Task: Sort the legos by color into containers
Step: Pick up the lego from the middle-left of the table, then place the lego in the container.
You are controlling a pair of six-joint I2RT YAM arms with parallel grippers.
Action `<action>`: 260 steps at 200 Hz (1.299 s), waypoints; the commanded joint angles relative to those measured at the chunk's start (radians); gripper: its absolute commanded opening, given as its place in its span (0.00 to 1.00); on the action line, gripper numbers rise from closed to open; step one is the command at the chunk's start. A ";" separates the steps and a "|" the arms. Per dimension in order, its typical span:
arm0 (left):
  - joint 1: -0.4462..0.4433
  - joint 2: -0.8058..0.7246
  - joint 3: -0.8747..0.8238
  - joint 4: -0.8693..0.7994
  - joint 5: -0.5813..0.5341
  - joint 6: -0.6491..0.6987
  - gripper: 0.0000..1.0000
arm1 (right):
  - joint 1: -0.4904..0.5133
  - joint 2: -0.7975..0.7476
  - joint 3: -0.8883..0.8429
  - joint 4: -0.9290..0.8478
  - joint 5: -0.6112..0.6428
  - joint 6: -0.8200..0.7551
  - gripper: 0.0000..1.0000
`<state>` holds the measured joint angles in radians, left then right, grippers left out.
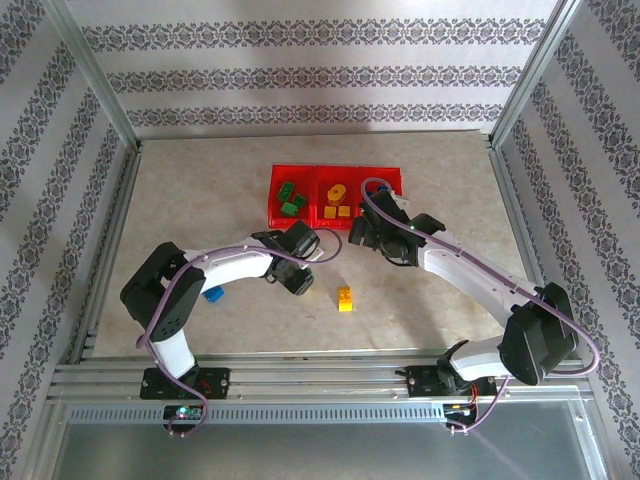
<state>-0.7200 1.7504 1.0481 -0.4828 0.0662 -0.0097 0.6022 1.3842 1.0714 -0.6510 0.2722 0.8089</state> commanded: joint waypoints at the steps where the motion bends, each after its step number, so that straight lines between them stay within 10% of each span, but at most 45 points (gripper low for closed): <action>1: -0.015 0.004 0.020 -0.010 -0.029 -0.013 0.40 | -0.013 -0.001 -0.008 0.007 0.005 -0.004 0.98; 137: 0.028 -0.050 0.220 -0.038 -0.229 -0.159 0.27 | -0.010 -0.037 -0.047 0.027 0.018 0.005 0.98; 260: 0.229 0.246 0.676 -0.106 -0.211 -0.266 0.28 | 0.013 -0.103 -0.113 0.031 0.014 0.024 0.98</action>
<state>-0.5266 1.9438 1.6577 -0.5262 -0.1425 -0.2161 0.5995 1.3003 0.9771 -0.6197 0.2729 0.8143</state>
